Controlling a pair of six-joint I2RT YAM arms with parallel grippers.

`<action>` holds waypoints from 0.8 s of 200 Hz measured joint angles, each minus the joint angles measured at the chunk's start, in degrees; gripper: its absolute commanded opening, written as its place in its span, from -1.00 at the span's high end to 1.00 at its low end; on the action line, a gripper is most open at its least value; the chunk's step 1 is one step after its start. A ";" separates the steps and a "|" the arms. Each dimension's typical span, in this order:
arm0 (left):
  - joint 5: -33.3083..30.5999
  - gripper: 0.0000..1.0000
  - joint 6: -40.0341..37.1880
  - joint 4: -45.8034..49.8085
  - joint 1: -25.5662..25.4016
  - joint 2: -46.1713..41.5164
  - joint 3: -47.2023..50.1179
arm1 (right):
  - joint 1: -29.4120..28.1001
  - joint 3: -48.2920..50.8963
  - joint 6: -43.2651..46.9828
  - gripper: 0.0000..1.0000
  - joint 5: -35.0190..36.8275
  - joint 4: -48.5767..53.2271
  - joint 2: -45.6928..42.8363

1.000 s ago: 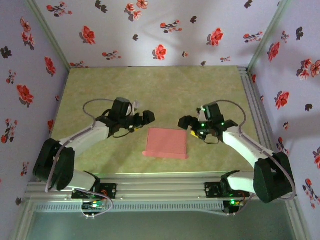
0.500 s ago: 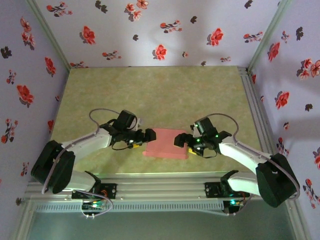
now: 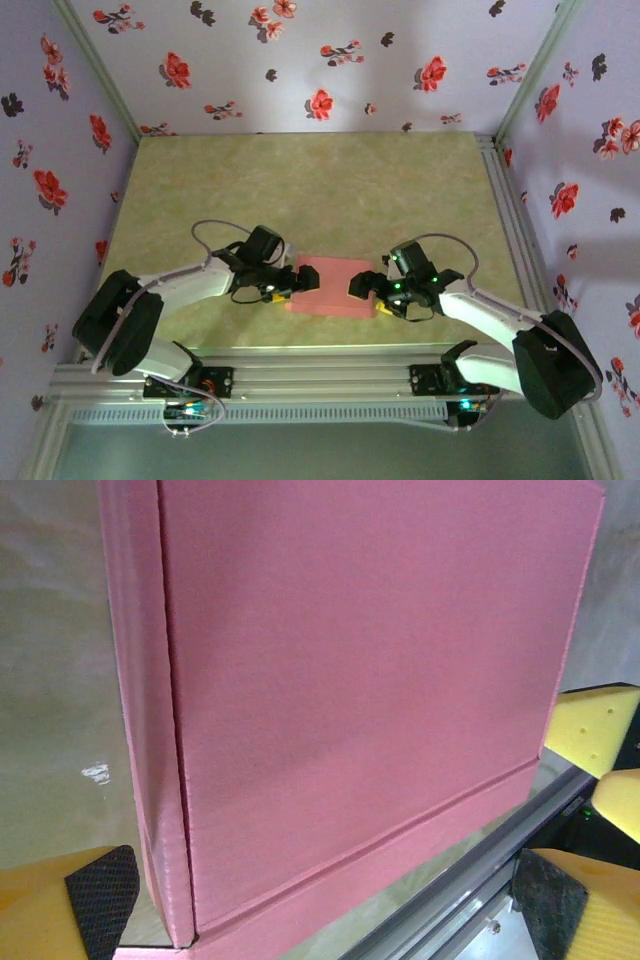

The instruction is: Fold the paper box

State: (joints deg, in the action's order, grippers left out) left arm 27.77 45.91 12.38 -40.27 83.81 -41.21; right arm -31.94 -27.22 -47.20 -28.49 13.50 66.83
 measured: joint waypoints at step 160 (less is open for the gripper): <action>4.09 -0.99 3.78 -1.62 6.36 -7.72 -7.21 | 5.84 -10.25 0.22 -0.91 -1.33 4.02 -8.85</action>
State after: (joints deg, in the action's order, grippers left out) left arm 31.86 49.69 10.76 -33.91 76.09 -48.42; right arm -26.11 -37.47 -46.98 -29.82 17.52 57.98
